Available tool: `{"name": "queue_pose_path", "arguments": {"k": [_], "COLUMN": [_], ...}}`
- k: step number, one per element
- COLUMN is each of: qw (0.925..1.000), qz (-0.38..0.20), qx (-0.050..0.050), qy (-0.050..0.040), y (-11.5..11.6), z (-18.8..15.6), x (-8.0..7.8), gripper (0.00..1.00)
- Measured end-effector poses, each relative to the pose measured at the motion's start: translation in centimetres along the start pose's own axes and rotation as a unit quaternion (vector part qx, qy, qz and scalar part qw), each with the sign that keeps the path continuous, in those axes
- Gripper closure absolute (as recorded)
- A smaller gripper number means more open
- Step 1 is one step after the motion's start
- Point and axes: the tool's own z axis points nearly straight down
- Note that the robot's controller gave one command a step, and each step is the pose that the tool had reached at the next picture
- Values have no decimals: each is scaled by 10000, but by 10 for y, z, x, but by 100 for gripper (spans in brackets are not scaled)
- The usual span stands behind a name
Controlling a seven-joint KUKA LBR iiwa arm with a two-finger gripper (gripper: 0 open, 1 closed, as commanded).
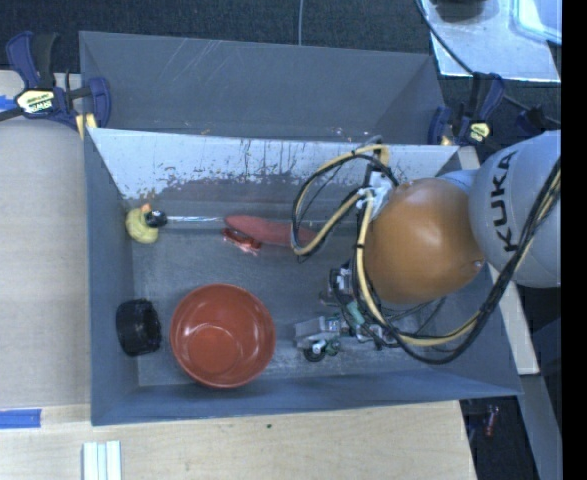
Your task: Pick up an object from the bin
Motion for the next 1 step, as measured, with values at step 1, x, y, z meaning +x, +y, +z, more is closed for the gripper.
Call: {"name": "queue_pose_path", "arguments": {"k": [1], "qw": [10000], "qz": [-4], "qx": [-36], "qy": [-8], "y": [2], "z": [-19], "x": [0], "gripper": [100]}}
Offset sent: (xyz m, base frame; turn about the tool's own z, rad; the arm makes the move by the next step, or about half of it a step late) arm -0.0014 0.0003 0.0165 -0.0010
